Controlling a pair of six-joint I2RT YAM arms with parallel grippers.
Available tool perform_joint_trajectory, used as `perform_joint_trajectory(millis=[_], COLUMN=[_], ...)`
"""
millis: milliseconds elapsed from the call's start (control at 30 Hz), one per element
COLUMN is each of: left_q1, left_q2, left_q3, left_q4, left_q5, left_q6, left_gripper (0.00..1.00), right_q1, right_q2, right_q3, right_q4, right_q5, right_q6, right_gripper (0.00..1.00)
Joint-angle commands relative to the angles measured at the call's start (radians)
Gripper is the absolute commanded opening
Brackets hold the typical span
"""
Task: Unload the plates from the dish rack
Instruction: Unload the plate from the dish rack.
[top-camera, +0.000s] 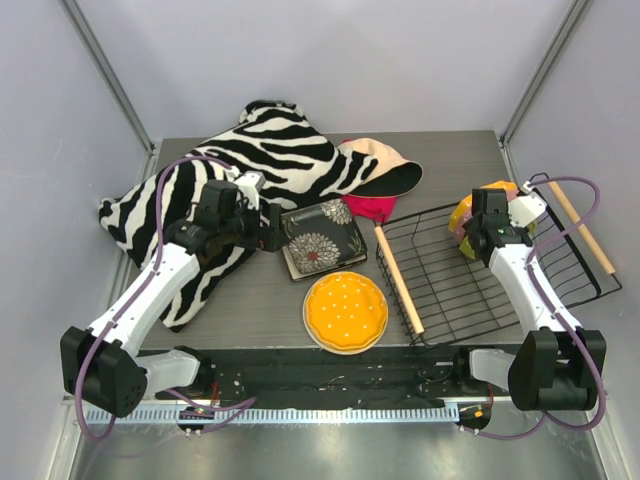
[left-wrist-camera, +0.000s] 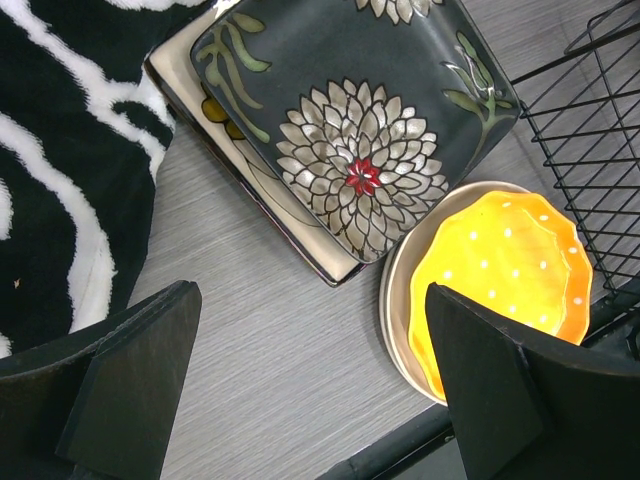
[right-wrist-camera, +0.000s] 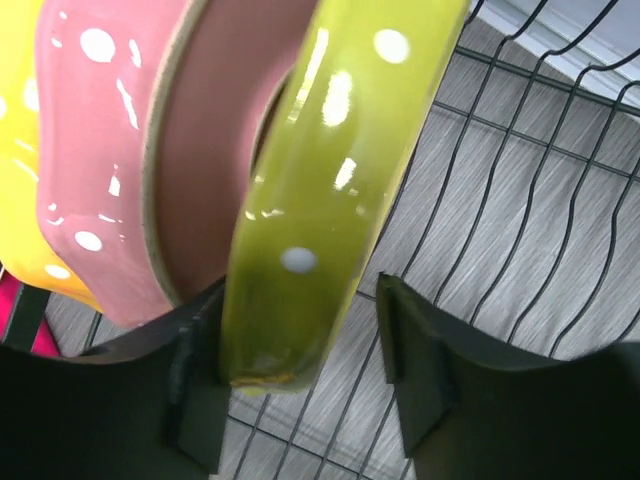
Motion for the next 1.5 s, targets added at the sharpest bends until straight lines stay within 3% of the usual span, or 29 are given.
perform_joint_trajectory(millis=[0,167,333,367,733,1267,1467], left_q1=[-0.003,-0.004,-0.006,-0.004,-0.006,-0.004,-0.006], left_q2=[-0.032,-0.036,-0.039,-0.041,-0.056,-0.064,-0.061], left_q3=[0.011,0.011,0.010,0.010,0.008,0.007,0.007], left_q4=[0.000,0.000,0.001,0.002,0.005,0.009,0.012], left_q5=[-0.007,-0.010,-0.016,-0.016,-0.012,-0.010,-0.003], left_q6=[0.017,0.017,0.021,0.021,0.017,0.015,0.014], left_gripper=[1.00,1.00,1.00,1.00,1.00,1.00,1.00], right_q1=[-0.029,-0.029,-0.029,-0.029,-0.024,-0.023,-0.023], right_q2=[0.016,0.018,0.018,0.013,-0.109,-0.154,-0.210], right_q3=[-0.026,-0.032,-0.014,0.000,0.218,0.324,0.384], right_q4=[-0.027,0.027,0.033,0.026,-0.106,-0.175,-0.205], right_q5=[0.175,0.196,0.169,0.163,0.147,0.146,0.029], right_q6=[-0.018,-0.043,-0.063,-0.066,-0.130,-0.182,-0.221], right_gripper=[0.50,0.37,0.02,0.01,0.01,0.01,0.01])
